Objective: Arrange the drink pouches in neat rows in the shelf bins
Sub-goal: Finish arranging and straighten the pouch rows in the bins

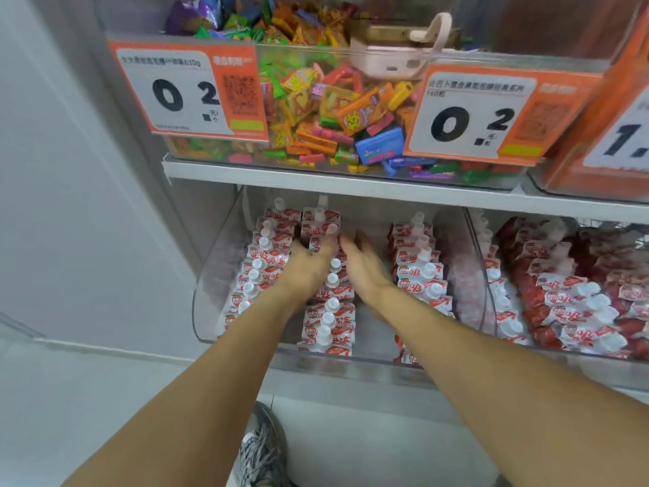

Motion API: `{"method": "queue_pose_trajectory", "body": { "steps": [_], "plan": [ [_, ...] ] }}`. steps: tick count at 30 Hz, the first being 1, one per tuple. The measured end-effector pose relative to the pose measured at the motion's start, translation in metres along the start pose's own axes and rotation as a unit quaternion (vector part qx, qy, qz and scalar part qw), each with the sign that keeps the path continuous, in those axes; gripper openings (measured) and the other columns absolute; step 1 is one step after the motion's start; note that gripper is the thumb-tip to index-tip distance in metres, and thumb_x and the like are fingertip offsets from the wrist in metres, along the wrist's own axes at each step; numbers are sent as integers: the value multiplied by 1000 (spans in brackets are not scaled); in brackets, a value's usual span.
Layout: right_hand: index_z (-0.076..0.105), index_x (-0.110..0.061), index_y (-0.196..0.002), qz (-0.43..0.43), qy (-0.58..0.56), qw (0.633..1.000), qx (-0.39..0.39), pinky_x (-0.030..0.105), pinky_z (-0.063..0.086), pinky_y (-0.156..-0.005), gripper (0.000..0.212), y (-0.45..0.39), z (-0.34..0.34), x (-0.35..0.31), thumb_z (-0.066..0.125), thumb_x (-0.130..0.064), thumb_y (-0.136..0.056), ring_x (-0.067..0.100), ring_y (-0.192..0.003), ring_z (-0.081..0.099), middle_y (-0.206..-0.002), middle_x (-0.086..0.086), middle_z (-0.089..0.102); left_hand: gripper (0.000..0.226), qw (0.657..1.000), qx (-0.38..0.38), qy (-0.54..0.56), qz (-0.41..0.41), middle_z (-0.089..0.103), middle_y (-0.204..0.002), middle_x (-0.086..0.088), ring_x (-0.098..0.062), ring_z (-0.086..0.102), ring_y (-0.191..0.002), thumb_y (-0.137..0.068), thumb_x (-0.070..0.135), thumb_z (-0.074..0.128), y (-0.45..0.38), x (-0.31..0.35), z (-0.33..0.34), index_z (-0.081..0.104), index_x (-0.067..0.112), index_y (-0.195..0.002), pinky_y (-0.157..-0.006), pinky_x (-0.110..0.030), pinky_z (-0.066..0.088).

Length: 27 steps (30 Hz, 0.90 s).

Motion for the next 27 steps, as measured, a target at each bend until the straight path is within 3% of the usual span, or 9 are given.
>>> {"method": "queue_pose_trajectory", "body": {
  "steps": [3,5,9,14,16,19,22,25,27],
  "plan": [
    [26,-30,-155,-23,-4,1000,11,23,30,-105,56,-5,1,-1,33,-51,-104,15,-137,41,-150,-6,44,85,1000,-5,-26,2,35,-152,-9,-27,36,-138,-93,57,45,-11,-2,6,8,10,-153,-105,-30,29],
    [33,-33,-152,-39,-9,999,9,17,27,-97,50,-5,4,0,31,-49,-105,7,-130,43,-142,-10,49,90,999,-28,-23,-7,38,-151,-7,-26,39,-136,-88,62,49,-18,-6,6,10,14,-153,-109,-33,31],
    [32,-33,-152,-39,-64,996,54,24,31,-95,51,-11,1,5,39,-46,-103,17,-133,47,-143,-6,51,72,999,-25,41,-8,54,-136,-5,-24,56,-117,-87,50,61,-24,-2,3,31,17,-143,-97,-34,45],
    [20,-35,-157,-42,-104,991,69,22,28,-99,57,-21,-7,9,41,-41,-104,17,-141,38,-157,-7,36,89,1000,-1,-10,22,35,-152,-7,-31,41,-135,-85,55,59,-32,10,7,9,26,-153,-107,-38,35],
    [27,-36,-154,-43,-121,990,57,19,30,-99,51,-25,-2,13,39,-40,-105,12,-134,44,-151,-8,44,86,1000,-7,2,22,39,-150,-6,-30,44,-132,-85,56,60,-34,7,8,14,27,-152,-105,-37,38],
    [42,-42,-139,-62,-139,985,75,12,38,-85,35,-28,-2,14,40,-38,-105,7,-117,54,-131,-14,57,68,999,-20,-8,37,51,-138,-6,-27,53,-120,-86,57,57,-36,9,11,35,27,-142,-91,-31,42],
    [27,-33,-154,-60,-163,981,81,12,40,-84,56,-32,-7,13,46,-42,-102,2,-107,56,-142,-10,50,73,998,-15,12,52,40,-149,-2,-23,42,-134,-89,55,54,-37,14,12,24,27,-149,-94,-24,31],
    [29,-29,-153,-43,-177,982,40,-5,38,-61,51,-37,-1,13,43,-32,-104,-16,-86,47,-128,-11,50,67,998,-48,-12,41,44,-147,-2,-24,46,-131,-93,59,43,-40,10,20,21,33,-150,-91,-24,31],
    [29,-30,-153,-37,-181,982,32,-6,38,-60,50,-38,1,15,41,-32,-105,-16,-85,48,-129,-10,51,68,998,-59,-12,29,45,-147,-2,-24,46,-131,-92,61,41,-43,5,22,19,34,-150,-93,-27,33]
  ]
}}
Point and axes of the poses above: each hand's wrist, its own y-axis away from the middle knuckle, its own z-axis out of the palm, x = y × z, the point moved 9 cm from there along -y, towards the middle knuckle
